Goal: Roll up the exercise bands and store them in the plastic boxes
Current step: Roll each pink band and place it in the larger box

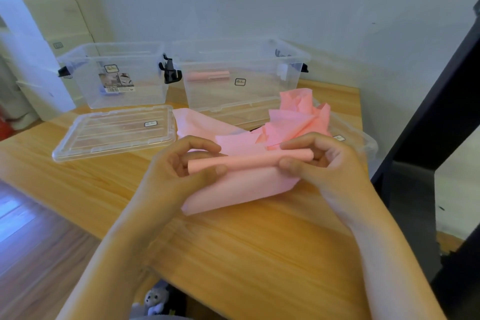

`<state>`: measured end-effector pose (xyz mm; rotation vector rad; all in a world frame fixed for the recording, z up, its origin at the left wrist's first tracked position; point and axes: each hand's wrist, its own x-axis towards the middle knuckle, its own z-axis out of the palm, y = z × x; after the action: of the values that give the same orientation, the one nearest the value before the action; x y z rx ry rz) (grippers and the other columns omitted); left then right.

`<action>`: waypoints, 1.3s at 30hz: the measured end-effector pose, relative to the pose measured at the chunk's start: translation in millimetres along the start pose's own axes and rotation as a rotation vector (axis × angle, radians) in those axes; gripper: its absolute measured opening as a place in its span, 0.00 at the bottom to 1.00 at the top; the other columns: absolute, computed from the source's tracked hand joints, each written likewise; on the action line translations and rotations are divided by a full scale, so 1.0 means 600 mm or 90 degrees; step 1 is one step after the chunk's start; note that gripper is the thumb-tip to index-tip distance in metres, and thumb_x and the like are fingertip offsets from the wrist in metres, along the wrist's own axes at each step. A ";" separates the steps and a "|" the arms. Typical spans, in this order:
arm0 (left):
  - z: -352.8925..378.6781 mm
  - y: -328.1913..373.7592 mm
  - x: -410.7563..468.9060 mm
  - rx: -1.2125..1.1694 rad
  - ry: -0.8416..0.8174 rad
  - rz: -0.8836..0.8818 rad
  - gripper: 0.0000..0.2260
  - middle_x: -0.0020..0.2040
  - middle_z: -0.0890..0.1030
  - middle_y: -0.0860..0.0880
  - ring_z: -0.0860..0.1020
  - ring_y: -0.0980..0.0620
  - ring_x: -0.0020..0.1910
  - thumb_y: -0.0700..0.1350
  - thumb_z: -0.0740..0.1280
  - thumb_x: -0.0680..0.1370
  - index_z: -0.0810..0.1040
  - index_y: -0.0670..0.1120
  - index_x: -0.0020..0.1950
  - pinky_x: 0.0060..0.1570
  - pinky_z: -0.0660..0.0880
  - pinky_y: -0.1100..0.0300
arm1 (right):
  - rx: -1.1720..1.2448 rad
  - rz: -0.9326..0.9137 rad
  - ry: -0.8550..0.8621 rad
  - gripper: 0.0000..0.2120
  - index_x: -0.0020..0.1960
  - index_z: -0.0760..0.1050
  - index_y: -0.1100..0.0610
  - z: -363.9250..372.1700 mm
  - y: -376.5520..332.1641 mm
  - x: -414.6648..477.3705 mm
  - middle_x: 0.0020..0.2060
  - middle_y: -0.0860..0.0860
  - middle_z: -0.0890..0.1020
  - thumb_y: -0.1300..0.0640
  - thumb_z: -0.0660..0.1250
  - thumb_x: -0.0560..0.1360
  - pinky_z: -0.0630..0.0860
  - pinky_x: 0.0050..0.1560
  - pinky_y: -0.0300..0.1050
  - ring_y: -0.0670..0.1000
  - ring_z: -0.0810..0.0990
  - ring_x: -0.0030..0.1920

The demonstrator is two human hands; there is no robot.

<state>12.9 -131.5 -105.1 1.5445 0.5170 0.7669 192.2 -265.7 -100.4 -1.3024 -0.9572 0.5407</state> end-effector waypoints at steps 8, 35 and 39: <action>-0.007 -0.010 0.001 -0.010 0.061 0.029 0.15 0.45 0.86 0.48 0.83 0.54 0.46 0.37 0.79 0.62 0.79 0.44 0.45 0.46 0.79 0.65 | 0.012 0.026 -0.029 0.13 0.46 0.79 0.57 0.006 0.011 -0.003 0.39 0.46 0.84 0.70 0.73 0.65 0.74 0.43 0.31 0.41 0.80 0.42; 0.013 -0.025 -0.002 0.036 0.154 0.087 0.13 0.41 0.83 0.57 0.79 0.59 0.44 0.46 0.81 0.62 0.81 0.56 0.40 0.47 0.74 0.62 | 0.120 0.034 0.110 0.15 0.53 0.75 0.61 0.027 0.018 -0.012 0.41 0.56 0.83 0.70 0.71 0.68 0.76 0.37 0.33 0.44 0.81 0.39; 0.017 -0.028 0.002 -0.009 0.163 0.054 0.11 0.42 0.83 0.56 0.79 0.54 0.46 0.50 0.78 0.62 0.81 0.55 0.41 0.51 0.75 0.48 | 0.117 0.001 0.146 0.12 0.51 0.75 0.64 0.025 0.015 -0.013 0.41 0.53 0.84 0.70 0.71 0.69 0.76 0.37 0.32 0.43 0.82 0.39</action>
<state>23.0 -135.6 -121.6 1.4698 0.6360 1.0396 177.3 -261.4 -111.8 -1.1717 -0.6996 0.4576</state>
